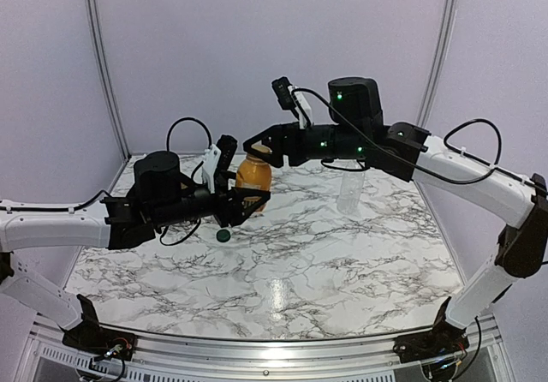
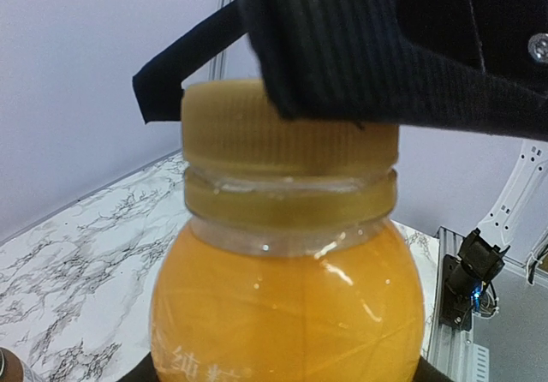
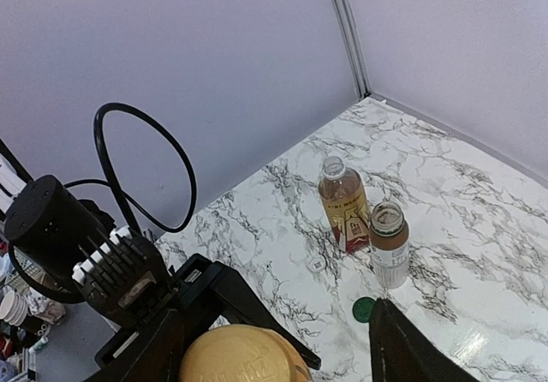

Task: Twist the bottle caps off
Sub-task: Unscrew the bottle cap from the plastic bottle.

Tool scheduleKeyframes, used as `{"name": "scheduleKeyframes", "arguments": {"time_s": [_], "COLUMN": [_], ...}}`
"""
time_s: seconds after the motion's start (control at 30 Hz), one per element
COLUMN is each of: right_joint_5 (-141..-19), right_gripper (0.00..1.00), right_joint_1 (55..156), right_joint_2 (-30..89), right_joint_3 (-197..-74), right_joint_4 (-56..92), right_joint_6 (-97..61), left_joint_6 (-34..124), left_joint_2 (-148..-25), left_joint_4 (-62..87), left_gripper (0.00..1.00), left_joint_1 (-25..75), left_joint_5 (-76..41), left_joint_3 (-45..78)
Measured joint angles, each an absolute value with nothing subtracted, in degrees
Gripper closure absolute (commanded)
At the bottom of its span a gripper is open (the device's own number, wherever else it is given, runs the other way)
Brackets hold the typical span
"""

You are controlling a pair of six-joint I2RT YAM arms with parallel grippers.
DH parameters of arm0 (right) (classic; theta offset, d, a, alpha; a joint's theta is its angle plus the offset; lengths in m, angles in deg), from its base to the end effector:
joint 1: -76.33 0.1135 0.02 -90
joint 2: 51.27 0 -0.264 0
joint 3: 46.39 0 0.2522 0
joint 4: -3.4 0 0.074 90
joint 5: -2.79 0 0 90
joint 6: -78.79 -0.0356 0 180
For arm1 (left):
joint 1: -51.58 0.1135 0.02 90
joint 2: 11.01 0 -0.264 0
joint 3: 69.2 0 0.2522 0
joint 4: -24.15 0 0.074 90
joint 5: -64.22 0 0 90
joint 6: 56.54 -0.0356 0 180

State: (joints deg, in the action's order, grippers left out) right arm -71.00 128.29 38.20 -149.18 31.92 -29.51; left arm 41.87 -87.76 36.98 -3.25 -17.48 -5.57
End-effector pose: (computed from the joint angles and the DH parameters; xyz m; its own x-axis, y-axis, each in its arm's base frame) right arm 0.2186 0.2955 0.4072 -0.4430 -0.0769 -0.8932 -0.8249 0.4252 0.3725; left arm 0.1769 -0.2599 0.3127 -0.1333 -0.0620 -0.9891 0.8820 0.4477 -0.1470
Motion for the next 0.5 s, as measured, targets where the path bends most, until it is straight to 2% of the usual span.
{"name": "scheduleKeyframes", "arguments": {"time_s": [0.5], "right_joint_5": [-69.9], "right_gripper": [0.44], "right_joint_1": [128.6], "right_joint_2": [38.6], "right_joint_3": [-149.2], "right_joint_4": [32.0], "right_joint_6": [-30.3], "left_joint_6": [41.3], "left_joint_2": [-87.8], "left_joint_4": [35.8], "left_gripper": [0.85], "left_joint_1": [-3.3], "left_joint_5": [-20.1], "left_joint_3": [-5.6]}}
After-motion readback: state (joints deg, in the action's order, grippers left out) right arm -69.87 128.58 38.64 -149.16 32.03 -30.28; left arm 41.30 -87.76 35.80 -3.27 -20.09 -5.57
